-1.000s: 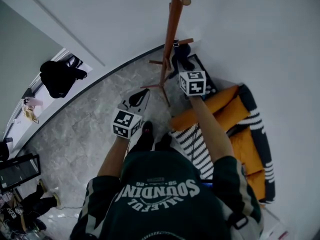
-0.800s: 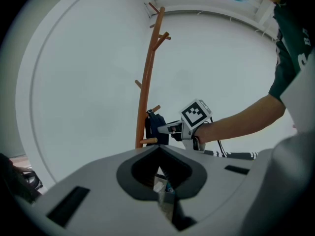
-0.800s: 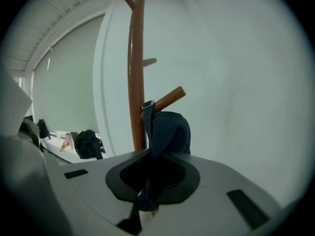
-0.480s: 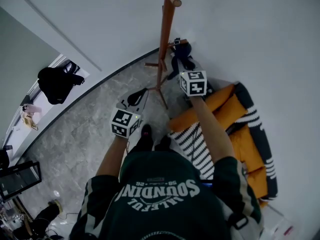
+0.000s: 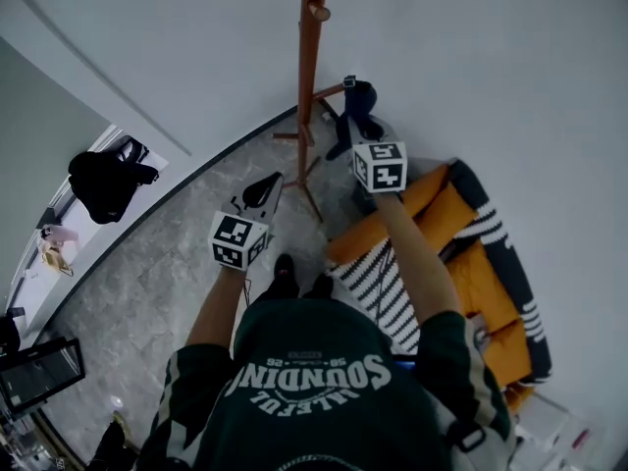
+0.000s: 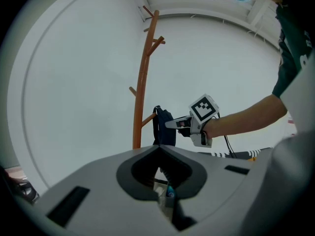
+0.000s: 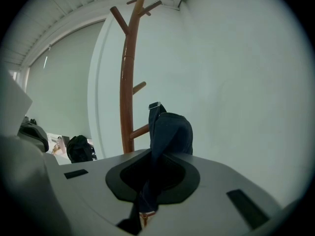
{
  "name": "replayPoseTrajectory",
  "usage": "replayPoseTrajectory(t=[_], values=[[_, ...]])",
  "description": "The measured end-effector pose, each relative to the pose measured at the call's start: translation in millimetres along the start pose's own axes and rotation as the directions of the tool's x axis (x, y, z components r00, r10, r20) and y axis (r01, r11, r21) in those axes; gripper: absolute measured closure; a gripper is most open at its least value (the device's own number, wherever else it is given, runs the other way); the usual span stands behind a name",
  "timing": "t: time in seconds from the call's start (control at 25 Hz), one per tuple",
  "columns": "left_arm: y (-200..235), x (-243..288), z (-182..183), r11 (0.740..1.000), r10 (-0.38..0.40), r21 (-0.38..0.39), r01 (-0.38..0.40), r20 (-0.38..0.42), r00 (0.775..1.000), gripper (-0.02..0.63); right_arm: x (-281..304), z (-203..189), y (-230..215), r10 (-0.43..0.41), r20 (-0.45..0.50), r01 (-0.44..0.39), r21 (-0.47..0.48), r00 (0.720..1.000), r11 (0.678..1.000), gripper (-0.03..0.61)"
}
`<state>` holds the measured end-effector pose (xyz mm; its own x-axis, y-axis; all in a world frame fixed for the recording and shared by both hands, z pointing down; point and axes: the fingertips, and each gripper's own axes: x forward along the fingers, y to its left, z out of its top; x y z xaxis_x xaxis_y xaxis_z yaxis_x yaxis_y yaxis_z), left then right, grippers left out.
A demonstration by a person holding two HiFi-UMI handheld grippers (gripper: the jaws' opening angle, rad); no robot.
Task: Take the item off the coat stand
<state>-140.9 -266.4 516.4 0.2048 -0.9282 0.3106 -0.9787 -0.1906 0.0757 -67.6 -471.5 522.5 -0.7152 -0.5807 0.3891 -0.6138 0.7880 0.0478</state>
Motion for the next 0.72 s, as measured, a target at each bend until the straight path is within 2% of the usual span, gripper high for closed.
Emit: replayPoseTrajectory(t=[0.4,0.72], values=[[3.4,9.7,18.0,0.999,-0.03,0.022,0.03,0.033,0.999,0.612,-35.7,-0.1,-14.9,-0.05,0.022,0.049,0.033,0.999,0.998,0.555],[1.2,17.0,29.7,0.998,-0.063,0.036,0.061,0.047,0.997,0.612,-69.9,-5.6,-3.5,-0.068,0.043,0.065,0.057,0.997,0.996,0.555]])
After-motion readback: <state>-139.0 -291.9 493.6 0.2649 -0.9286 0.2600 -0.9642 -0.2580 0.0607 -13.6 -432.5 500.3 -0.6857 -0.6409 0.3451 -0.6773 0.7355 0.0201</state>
